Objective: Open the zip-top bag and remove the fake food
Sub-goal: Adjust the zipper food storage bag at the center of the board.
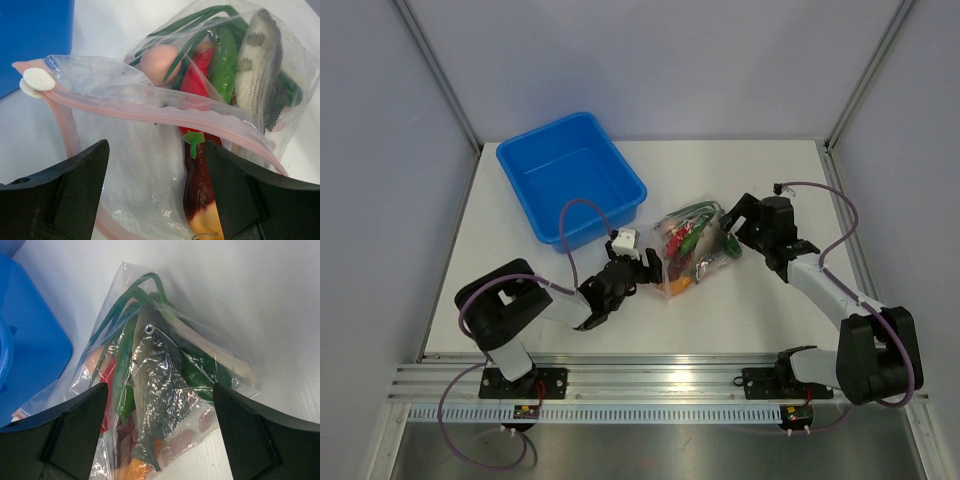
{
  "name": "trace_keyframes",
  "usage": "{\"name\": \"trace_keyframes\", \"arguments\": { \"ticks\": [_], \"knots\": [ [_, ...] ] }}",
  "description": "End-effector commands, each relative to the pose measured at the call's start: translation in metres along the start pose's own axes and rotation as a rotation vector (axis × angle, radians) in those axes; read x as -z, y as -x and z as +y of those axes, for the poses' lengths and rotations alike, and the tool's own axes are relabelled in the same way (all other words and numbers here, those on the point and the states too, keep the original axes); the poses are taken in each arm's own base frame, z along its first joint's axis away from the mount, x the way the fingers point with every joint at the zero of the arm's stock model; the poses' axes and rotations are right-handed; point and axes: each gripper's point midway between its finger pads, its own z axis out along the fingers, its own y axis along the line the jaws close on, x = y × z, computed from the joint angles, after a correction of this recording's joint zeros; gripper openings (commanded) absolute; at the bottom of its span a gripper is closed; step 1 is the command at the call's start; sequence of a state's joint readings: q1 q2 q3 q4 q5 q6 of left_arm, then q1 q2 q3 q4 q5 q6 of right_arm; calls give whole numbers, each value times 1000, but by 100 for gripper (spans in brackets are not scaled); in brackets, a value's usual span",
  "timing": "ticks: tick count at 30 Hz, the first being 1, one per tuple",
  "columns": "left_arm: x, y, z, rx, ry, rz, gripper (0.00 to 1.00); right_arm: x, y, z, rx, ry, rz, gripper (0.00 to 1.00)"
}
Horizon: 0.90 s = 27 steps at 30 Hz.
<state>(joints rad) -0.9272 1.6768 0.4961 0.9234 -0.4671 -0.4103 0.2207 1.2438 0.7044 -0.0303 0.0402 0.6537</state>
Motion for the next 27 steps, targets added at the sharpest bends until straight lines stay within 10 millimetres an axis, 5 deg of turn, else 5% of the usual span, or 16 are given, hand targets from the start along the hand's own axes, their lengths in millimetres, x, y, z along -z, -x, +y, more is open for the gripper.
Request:
{"name": "trace_keyframes", "arguments": {
  "ticks": [1, 12, 22, 27],
  "knots": [
    [-1, 20, -10, 14, -67, -112, 79, -11, 21, 22, 28, 40, -36, 93],
    [-7, 25, -20, -11, -118, -151, 79, -44, 43, 26, 69, -49, -35, 87],
    [-23, 20, -28, -45, -121, -141, 79, -92, 6, 4, 77, -130, 94, 90],
    [-26, 19, -32, -22, -143, -164, 79, -101, -11, 7, 87, -104, 161, 88]
  ]
}}
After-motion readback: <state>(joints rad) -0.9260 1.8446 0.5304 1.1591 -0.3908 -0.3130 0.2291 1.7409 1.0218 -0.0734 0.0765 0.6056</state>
